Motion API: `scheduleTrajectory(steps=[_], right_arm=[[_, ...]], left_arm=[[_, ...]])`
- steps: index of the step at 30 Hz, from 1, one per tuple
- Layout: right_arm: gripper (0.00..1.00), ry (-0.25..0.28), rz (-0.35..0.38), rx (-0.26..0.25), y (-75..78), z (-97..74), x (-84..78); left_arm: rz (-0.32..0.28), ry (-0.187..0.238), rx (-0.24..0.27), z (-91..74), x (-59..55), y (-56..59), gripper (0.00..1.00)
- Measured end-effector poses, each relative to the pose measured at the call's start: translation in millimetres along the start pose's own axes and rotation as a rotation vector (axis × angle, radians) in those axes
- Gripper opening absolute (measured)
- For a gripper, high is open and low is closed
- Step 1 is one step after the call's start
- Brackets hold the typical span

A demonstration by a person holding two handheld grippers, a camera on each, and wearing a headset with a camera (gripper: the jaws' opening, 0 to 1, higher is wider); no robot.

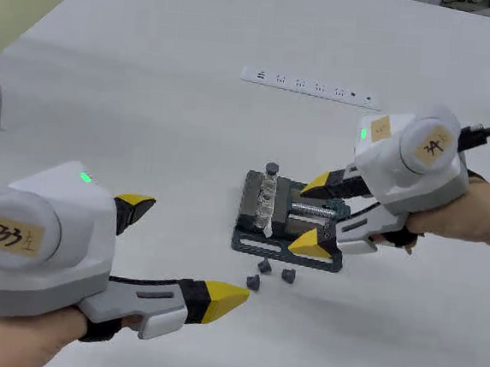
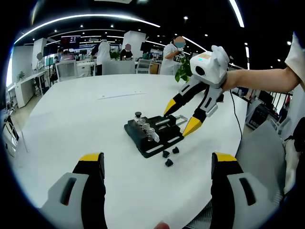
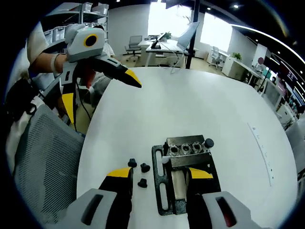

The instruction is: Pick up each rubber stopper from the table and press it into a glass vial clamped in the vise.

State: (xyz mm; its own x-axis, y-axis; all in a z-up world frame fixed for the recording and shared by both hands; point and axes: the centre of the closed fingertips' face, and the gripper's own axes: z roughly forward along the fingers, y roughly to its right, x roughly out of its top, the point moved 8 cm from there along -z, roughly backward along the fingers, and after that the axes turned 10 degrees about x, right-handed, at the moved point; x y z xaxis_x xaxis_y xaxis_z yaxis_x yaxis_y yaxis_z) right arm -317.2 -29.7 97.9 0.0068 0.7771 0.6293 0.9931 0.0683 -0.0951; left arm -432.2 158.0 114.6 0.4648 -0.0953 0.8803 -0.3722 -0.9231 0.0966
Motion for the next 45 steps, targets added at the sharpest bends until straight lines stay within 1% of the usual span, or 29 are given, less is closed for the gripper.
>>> scheduleTrajectory(steps=[1,3,6,9,11,13,15,20,25,27,35,38,41,45], right_arm=[[0.41,0.005,0.005,-0.004,-2.3,0.8,-2.5],[0.4,0.037,0.038,-0.01,-9.6,3.5,-6.7],[0.37,0.057,0.06,-0.01,-16.9,8.1,-13.9],[0.34,0.057,0.069,-0.013,-23.6,15.3,-21.7],[0.31,0.054,0.079,-0.018,-26.7,19.9,-27.0],[0.25,0.042,0.088,-0.036,-26.2,23.3,-32.2],[0.21,0.027,0.084,-0.04,-28.8,26.9,-34.9],[0.16,0.008,0.108,-0.046,-26.1,35.0,-42.2],[0.14,-0.006,0.127,-0.038,-26.8,40.7,-44.0],[0.14,-0.007,0.132,-0.042,-24.7,43.2,-45.3],[0.12,-0.007,0.158,-0.052,-22.6,46.0,-46.7],[0.11,-0.011,0.153,-0.051,-22.8,47.7,-46.7],[0.09,-0.027,0.151,-0.052,-21.5,48.2,-47.8],[0.08,-0.024,0.146,-0.046,-22.2,48.4,-47.5]], left_arm=[[0.0,-0.001,0.0,-0.2,-0.1,0.4,0.92],[0.0,0.001,-0.001,-0.6,0.3,1.8,0.92],[0.0,-0.001,-0.002,-0.3,-0.7,1.7,0.92],[0.001,-0.003,-0.008,0.7,-1.8,2.4,0.92],[0.004,-0.007,-0.013,1.3,-1.8,5.2,0.92],[0.004,-0.008,-0.018,1.1,-2.7,6.4,0.92],[0.002,-0.012,-0.02,1.2,-3.1,8.0,0.92],[0.0,-0.019,-0.025,1.6,-5.3,8.0,0.92],[-0.003,-0.025,-0.028,2.6,-6.4,9.1,0.91],[-0.004,-0.027,-0.029,3.2,-7.4,8.7,0.91],[-0.01,-0.031,-0.032,3.9,-8.7,8.8,0.91],[-0.013,-0.033,-0.031,4.3,-9.8,8.7,0.91],[-0.013,-0.033,-0.032,4.5,-10.5,8.7,0.91],[-0.013,-0.035,-0.033,5.0,-10.7,10.0,0.91]])
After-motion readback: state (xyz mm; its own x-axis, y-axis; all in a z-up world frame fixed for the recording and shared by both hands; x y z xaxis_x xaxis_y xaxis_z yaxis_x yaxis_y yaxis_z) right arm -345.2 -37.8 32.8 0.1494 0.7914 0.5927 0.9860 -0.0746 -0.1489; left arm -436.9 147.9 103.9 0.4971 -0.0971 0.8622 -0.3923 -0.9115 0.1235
